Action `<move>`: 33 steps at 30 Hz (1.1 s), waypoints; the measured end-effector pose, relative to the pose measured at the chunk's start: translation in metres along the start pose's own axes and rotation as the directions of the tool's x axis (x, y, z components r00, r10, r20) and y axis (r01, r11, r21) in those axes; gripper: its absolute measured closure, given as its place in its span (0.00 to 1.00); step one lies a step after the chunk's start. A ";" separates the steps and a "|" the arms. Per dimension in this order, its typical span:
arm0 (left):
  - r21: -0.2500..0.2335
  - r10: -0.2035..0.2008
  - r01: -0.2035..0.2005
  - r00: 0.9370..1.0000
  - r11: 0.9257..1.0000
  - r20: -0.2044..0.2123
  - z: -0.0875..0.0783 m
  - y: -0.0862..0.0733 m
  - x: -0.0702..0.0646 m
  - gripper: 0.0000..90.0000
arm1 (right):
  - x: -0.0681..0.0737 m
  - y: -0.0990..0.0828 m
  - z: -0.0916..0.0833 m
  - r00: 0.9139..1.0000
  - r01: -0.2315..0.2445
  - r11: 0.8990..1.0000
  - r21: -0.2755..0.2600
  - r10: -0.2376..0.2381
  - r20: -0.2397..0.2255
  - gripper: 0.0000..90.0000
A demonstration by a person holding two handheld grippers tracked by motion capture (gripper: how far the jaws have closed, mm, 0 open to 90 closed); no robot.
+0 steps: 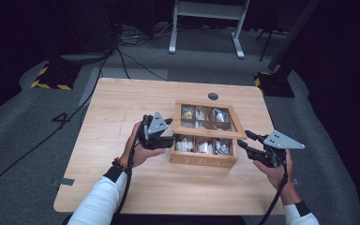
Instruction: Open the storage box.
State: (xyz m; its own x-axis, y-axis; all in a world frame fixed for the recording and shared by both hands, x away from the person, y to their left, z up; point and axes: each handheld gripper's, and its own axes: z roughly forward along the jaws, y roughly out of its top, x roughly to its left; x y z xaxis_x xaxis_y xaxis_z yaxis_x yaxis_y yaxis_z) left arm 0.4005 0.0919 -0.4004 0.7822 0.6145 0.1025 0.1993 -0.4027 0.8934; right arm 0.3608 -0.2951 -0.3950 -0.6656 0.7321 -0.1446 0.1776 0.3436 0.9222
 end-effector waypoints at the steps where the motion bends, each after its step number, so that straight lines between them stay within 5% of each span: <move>1: -0.004 -0.004 0.004 1.000 1.000 0.001 0.000 0.001 0.000 0.47 | 0.000 0.000 0.000 1.000 -0.001 1.000 0.000 0.001 0.001 0.60; 9: 0.011 -0.022 0.022 1.000 1.000 0.005 0.001 -0.002 0.003 0.46 | -0.003 0.004 0.001 1.000 -0.005 1.000 -0.002 0.005 0.002 0.59; 21: 0.147 0.001 -0.012 0.997 0.989 0.071 0.014 -0.025 -0.007 0.36 | -0.012 0.017 0.006 1.000 -0.014 0.999 -0.034 0.014 0.011 0.60; 33: 0.168 -0.022 0.001 0.992 0.986 0.122 0.006 -0.043 -0.007 0.30 | -0.024 0.036 0.010 0.999 -0.015 0.998 -0.068 0.017 0.027 0.61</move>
State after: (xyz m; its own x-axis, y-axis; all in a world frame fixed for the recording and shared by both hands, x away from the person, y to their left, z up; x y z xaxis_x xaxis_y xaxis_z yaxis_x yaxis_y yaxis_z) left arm 0.3901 0.1011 -0.4425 0.8440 0.5355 0.0284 0.2967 -0.5104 0.8071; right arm 0.3906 -0.2948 -0.3621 -0.6425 0.7536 -0.1388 0.1379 0.2919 0.9465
